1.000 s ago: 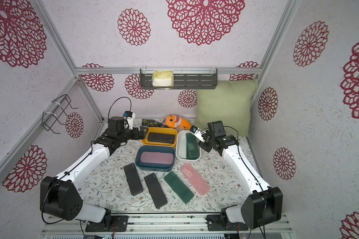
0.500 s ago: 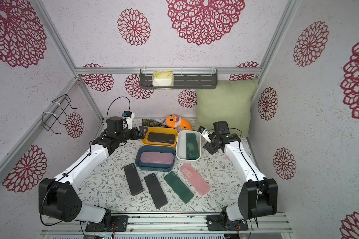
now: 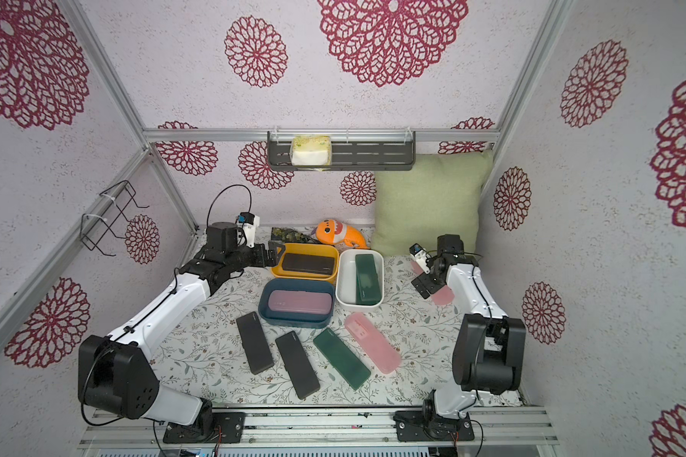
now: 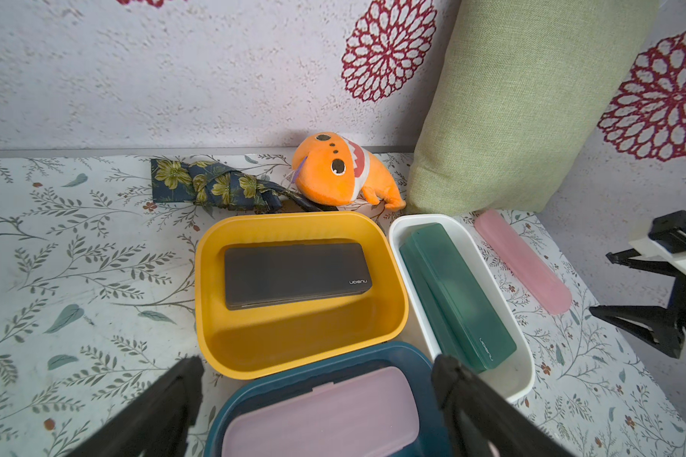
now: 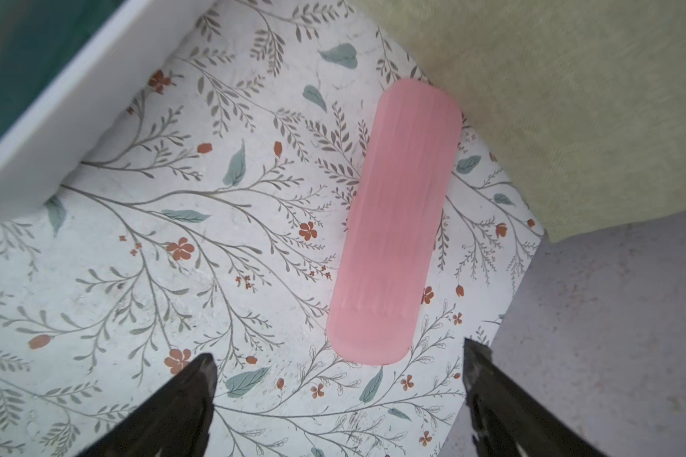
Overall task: Place the pencil cases by color into the storage box
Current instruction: Pick up the pencil case from the center of the board.
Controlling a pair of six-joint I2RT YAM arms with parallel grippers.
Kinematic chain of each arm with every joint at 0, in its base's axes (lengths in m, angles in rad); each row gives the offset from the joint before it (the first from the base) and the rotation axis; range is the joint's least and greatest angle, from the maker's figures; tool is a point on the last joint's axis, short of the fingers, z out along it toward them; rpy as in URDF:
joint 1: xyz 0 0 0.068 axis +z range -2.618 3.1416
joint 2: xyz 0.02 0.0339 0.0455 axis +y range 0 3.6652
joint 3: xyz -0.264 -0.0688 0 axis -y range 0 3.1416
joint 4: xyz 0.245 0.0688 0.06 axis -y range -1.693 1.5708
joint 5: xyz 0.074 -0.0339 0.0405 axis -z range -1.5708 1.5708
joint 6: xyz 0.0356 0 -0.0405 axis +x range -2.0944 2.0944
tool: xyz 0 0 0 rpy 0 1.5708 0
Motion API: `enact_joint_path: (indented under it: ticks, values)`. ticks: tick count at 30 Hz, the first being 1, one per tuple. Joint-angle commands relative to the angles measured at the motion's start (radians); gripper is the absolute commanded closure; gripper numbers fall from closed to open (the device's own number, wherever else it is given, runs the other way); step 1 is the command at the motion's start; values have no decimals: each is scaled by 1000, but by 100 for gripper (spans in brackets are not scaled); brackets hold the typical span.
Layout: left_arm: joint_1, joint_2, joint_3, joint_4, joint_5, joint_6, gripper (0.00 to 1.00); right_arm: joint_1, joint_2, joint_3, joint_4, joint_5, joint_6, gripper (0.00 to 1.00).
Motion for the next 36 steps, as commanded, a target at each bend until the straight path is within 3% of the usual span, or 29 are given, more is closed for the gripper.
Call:
enact_joint_path:
  ticks: [1, 17, 36]
  values:
    - [8, 17, 33, -26, 13, -8, 3, -23, 42, 55, 0, -33, -6, 1]
    - [9, 33, 43, -73, -32, -1, 3, -82, 289, 185, 0, -12, 26, 1]
    - [7, 57, 57, -94, -55, 4, 3, -110, 427, 257, 4, -3, 45, 1]
